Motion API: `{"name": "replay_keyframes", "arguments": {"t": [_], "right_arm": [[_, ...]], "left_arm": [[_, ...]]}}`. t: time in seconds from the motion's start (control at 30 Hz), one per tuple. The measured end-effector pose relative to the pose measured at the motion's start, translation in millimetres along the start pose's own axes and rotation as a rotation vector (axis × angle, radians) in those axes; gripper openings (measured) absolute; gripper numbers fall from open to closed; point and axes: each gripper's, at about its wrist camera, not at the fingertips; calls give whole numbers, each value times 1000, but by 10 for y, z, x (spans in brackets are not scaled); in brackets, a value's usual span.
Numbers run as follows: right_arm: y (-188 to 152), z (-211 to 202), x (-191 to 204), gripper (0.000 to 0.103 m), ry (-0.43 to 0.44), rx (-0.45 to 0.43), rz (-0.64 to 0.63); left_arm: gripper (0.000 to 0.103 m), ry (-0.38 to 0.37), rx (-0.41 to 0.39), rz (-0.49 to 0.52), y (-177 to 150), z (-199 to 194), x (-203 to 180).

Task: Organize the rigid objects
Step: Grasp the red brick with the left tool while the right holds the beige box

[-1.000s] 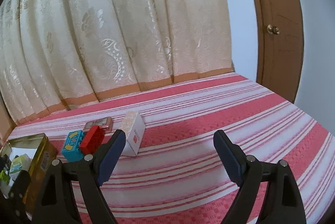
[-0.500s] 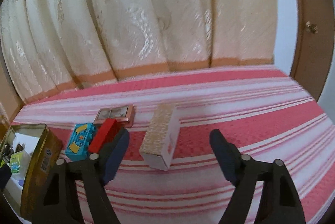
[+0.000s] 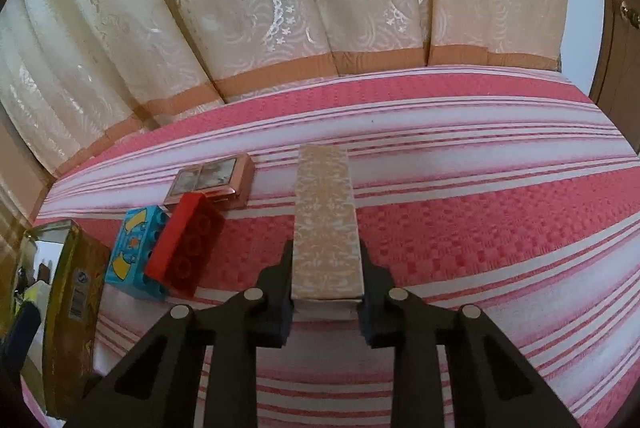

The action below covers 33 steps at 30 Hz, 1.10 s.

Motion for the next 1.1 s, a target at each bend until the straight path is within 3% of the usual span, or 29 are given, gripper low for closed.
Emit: {"name": "replay_keyframes", "arguments": {"t": [0.17, 0.33, 0.47, 0.53, 0.67, 0.8, 0.93, 1.1], "right_arm": [[-27, -106, -95, 27, -26, -52, 8], [-2, -293, -265, 28, -40, -144, 77], [9, -318, -267, 28, -41, -154, 78], [10, -329, -242, 28, -53, -170, 70], [0, -434, -296, 28, -99, -223, 92], [16, -464, -434, 28, -125, -236, 147], [24, -457, -447, 28, -127, -230, 152], [20, -475, -434, 28, -131, -239, 143]], "left_arm": [[89, -8, 4, -7, 77, 120, -36], [70, -16, 29, -23, 162, 276, -27], [66, 0, 17, -35, 252, 364, -11], [54, -11, 5, -28, 304, 387, -35], [50, -53, -2, 28, 414, 489, -181], [50, -72, 53, 51, 486, 721, -273], [36, -97, 147, 27, 512, 956, -262], [36, -65, 159, 39, 536, 994, -265]]}}
Point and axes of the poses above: each gripper's, at about its wrist camera, not at the fingertips, and z roughly the way its jaws point, x to its left, y to its top, and after that the axes turned 12 degrees about -y, right-handed
